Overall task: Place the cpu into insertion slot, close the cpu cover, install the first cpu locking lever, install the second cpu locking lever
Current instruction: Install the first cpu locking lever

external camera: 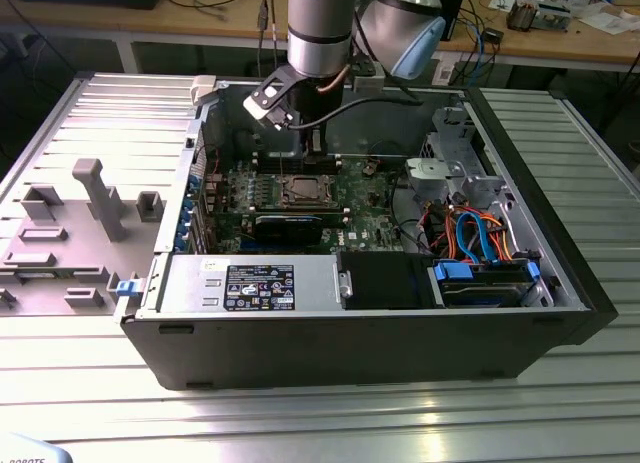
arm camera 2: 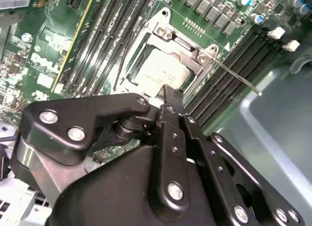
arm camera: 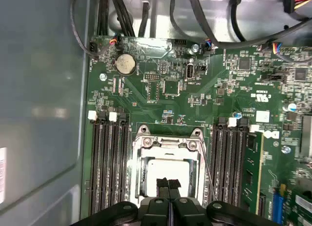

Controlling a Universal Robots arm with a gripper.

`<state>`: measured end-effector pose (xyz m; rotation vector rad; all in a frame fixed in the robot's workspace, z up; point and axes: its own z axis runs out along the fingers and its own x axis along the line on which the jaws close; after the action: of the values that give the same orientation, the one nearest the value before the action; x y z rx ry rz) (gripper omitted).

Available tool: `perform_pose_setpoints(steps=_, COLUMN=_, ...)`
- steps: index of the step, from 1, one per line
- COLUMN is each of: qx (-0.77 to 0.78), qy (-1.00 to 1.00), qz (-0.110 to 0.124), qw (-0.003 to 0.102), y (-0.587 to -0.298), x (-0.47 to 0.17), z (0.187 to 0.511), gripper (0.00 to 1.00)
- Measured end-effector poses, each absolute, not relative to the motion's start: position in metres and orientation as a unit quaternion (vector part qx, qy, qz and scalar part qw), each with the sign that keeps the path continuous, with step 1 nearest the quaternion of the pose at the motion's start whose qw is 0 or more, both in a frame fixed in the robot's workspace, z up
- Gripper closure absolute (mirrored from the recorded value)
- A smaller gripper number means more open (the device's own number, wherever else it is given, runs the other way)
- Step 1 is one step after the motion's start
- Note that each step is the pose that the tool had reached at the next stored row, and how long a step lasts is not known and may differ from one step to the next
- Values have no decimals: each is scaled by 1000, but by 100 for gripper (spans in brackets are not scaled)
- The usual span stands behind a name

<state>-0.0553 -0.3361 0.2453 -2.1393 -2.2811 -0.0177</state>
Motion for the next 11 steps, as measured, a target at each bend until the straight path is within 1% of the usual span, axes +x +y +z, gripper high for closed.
perform_pose_setpoints(steps=2, qx=-684, qy=-729, qz=-6, qw=7, y=-336, x=-55, z=251, gripper=89)
perform_pose_setpoints(steps=11, qx=-594, qy=-805, qz=-5, qw=8, y=-336, x=-55, z=251, gripper=89)
